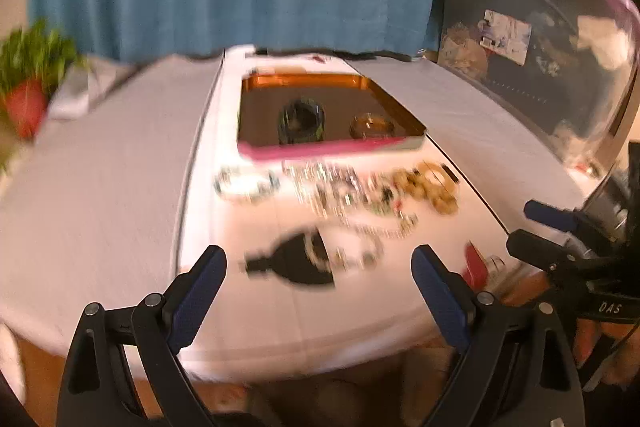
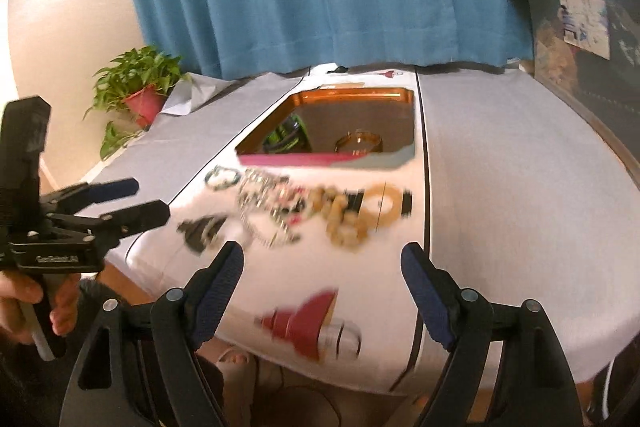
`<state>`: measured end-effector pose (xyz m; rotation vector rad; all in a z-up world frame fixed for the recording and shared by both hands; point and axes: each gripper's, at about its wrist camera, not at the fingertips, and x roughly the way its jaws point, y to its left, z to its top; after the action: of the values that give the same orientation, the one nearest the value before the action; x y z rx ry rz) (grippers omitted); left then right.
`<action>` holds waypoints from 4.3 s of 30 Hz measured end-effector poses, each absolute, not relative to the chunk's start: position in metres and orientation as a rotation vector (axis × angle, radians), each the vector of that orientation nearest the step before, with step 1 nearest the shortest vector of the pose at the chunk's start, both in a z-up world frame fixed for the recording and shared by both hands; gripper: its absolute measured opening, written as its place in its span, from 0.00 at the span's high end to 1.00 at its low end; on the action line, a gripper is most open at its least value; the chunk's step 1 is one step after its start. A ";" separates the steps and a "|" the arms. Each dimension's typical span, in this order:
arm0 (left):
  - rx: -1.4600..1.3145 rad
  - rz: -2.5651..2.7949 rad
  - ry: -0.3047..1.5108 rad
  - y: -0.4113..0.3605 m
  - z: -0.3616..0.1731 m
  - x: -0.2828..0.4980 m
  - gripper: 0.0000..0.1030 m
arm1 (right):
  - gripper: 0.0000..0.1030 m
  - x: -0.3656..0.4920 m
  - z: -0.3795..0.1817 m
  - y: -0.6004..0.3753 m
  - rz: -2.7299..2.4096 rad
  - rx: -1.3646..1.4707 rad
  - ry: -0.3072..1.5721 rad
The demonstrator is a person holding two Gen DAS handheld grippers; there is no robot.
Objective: Organize jewelry
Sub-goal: 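Open both tools to drop the watch and bangle into the tray, then grasp the white bead bracelet with the left tool while the right tool grasps the yellow bead strand, then lift both bead pieces and carry them over the orange tray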
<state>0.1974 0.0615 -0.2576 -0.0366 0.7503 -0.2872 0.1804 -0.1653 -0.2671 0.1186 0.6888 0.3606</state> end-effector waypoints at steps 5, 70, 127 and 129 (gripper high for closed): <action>-0.200 -0.312 0.775 0.079 -0.269 0.190 0.12 | 0.21 0.161 -0.260 -0.159 0.360 0.101 0.675; -0.106 -0.154 0.837 0.065 -0.298 0.232 0.92 | 0.86 0.231 -0.313 -0.170 0.294 0.066 0.735; -0.252 -0.277 0.746 0.037 -0.183 0.266 0.96 | 0.87 0.230 -0.174 -0.149 0.315 0.052 0.552; -0.254 -0.292 0.733 0.034 -0.178 0.268 0.96 | 0.87 0.235 -0.167 -0.144 0.320 0.030 0.544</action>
<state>0.2684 0.0337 -0.1784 -0.2536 0.7334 -0.2925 0.2346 -0.1437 -0.1669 0.0300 0.5437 0.3199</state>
